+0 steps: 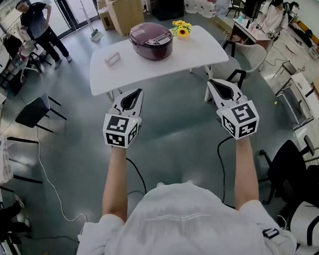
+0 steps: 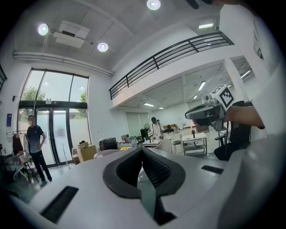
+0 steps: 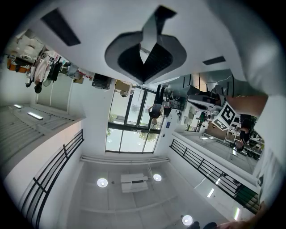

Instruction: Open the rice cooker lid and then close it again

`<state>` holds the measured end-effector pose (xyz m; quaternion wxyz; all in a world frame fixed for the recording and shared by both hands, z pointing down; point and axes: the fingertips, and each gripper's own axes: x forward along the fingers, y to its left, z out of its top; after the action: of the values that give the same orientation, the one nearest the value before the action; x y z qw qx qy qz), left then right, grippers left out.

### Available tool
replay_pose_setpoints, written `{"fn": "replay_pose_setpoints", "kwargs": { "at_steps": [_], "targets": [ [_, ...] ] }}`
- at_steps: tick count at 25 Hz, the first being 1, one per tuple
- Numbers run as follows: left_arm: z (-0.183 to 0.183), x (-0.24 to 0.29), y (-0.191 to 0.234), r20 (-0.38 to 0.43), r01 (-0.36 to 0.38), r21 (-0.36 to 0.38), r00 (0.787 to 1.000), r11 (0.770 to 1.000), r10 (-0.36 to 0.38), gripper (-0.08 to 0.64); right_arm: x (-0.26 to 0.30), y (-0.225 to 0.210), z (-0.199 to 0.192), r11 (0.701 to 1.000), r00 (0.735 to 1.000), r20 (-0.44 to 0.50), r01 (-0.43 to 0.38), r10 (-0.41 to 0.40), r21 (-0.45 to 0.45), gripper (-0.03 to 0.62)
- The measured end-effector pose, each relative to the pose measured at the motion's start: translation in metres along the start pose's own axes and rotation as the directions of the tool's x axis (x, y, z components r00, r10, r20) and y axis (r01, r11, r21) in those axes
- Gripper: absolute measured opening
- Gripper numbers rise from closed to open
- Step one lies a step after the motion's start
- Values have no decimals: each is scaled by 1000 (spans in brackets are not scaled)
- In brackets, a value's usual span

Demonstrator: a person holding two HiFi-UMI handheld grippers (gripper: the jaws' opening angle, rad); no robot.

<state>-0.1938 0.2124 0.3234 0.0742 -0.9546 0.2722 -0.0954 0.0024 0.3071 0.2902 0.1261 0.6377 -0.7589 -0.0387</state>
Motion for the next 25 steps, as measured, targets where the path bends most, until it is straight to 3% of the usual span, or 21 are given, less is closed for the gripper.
{"fn": "replay_pose_setpoints", "kwargs": {
  "at_steps": [20,21,23,25],
  "targets": [
    [1,2,0,-11,-13,-14,1000,1000,12,24,-3,-9,1,999,999,34,-11,10,35,29],
    [0,3,0,-12,-18,-15,1000,1000,17,57,-4,-9,0,999,999,33,-18,17,37,39],
    [-2,3,0,-19,-24,-12,1000,1000,24,171,-4,-8,-3,998,999,31,-37,36,42,149],
    [-2,3,-3,-19,-22,-3,1000,1000,22,176,-5,-7,-5,998,998,28,-51,50,41,193]
  ]
}}
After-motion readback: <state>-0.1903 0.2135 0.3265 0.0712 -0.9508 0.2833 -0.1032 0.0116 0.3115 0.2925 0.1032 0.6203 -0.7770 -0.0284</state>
